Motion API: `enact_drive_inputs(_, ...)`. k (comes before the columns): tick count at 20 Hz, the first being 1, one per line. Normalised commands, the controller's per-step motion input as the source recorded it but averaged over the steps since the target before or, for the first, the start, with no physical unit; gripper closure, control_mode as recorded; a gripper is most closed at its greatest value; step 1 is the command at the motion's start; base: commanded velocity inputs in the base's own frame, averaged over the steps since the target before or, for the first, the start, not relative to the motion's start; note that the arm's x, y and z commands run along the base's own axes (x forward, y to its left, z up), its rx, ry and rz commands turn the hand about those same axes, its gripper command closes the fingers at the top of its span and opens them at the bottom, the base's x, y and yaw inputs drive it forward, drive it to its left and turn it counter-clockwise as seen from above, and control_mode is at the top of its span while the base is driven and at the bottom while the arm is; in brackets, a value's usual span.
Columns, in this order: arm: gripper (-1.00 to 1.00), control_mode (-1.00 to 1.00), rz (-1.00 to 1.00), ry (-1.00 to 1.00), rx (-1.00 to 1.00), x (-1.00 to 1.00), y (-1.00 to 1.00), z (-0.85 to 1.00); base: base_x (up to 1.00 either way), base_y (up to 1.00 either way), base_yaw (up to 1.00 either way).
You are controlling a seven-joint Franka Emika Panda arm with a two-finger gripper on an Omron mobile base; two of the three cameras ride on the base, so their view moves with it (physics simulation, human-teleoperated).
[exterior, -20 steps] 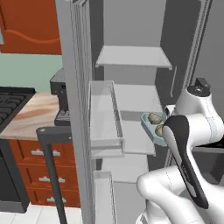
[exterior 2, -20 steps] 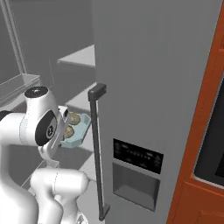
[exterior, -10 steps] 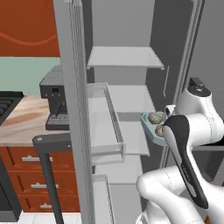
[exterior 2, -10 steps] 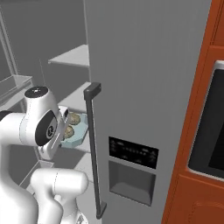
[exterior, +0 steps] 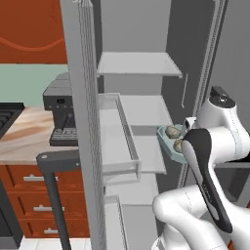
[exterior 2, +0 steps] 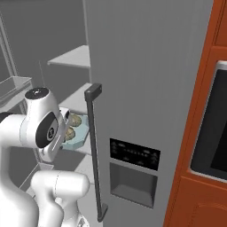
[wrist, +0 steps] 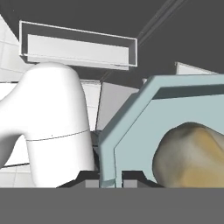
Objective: Place two dumplings into each of the tupperware containers and then place the containers in the fridge.
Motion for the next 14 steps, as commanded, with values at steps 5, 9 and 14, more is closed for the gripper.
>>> enact_drive_inputs(5, 1.00, 1.00, 0.00, 0.00, 0.00, 0.00, 0.00, 0.00, 0.03, 0.44, 0.00)
enact_drive_inputs(9, 1.00, 1.00, 0.00, 0.00, 0.00, 0.00, 0.00, 0.00, 0.12, 0.37, 0.00)
enact_drive_inputs(14, 1.00, 1.00, 0.00, 0.00, 0.00, 0.00, 0.00, 0.00, 0.38, -0.06, 0.00)
